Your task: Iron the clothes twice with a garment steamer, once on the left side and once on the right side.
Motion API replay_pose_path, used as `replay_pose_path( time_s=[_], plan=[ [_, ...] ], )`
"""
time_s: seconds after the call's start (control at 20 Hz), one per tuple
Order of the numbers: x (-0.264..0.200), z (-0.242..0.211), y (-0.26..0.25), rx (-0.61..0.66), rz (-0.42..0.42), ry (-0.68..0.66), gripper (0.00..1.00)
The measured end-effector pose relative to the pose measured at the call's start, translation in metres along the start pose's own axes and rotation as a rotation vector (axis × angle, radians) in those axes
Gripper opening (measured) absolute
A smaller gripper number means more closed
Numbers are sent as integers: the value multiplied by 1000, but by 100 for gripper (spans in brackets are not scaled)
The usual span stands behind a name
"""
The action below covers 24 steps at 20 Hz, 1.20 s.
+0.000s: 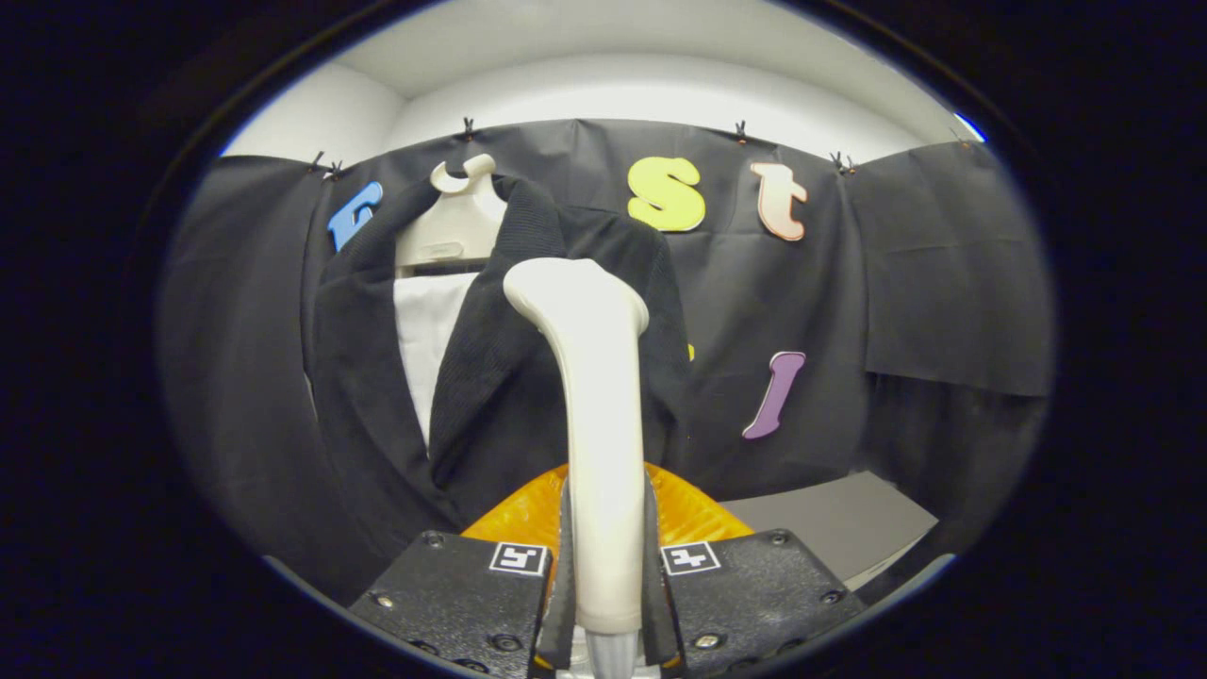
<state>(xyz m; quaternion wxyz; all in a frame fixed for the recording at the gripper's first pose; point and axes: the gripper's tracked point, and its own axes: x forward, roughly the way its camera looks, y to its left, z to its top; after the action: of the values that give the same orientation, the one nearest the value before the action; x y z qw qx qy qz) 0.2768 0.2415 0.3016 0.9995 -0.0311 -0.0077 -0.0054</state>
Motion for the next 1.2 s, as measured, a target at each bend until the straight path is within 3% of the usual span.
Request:
replay_pose_path(
  time_s=[1.2],
  plan=[
    [-22,-120,11,-62,32,152,31]
  ],
)
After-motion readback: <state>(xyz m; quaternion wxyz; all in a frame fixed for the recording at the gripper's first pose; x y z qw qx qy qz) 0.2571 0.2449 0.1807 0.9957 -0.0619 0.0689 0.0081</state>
